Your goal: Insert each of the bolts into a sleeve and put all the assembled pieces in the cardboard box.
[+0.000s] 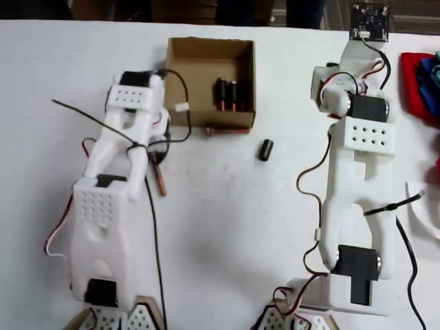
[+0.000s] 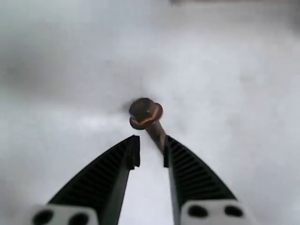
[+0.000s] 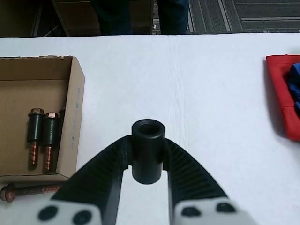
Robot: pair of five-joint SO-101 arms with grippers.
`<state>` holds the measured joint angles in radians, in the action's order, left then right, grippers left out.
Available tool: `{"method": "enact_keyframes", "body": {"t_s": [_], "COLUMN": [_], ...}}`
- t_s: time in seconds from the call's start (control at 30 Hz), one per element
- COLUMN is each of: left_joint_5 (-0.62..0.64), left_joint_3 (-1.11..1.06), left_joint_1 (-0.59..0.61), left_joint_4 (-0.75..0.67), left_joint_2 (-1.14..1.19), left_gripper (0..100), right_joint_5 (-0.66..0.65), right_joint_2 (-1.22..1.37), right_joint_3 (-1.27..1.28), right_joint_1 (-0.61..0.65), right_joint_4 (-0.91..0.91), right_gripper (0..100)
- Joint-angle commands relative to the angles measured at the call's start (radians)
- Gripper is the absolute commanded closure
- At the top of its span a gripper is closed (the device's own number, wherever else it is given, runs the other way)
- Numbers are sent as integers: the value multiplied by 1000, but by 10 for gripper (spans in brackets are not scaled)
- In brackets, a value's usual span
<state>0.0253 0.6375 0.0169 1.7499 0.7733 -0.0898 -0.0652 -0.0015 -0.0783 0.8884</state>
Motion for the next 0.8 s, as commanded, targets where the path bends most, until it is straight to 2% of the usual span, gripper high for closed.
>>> {"method": "enact_keyframes", "body": {"t_s": [0.0, 0.1, 0.37, 0.47, 0.63, 0.73, 0.77], "left_joint_5": [-150, -69, 374, 473, 434, 381, 370], "left_joint_3": [39, 39, 48, 51, 136, 200, 208], "left_joint_1": [5, 2, -6, -11, -31, -40, -40], "left_joint_4": [18, -12, -12, -11, -6, -11, -12], "left_joint_2": [-11, -9, 126, 153, 155, 164, 166], "left_gripper": [859, 858, 858, 858, 871, 985, 975], "right_joint_5": [8, 8, 8, 8, 8, 8, 8], "right_joint_2": [-18, -18, -21, -21, -19, -19, -19], "right_joint_3": [-48, -48, -48, -48, -48, -48, -48], "right_joint_1": [-1, -1, -1, -1, -1, -1, -1], "right_joint_4": [-18, -18, -16, -16, -16, -16, -16], "right_gripper": [978, 978, 978, 978, 978, 978, 978]}}
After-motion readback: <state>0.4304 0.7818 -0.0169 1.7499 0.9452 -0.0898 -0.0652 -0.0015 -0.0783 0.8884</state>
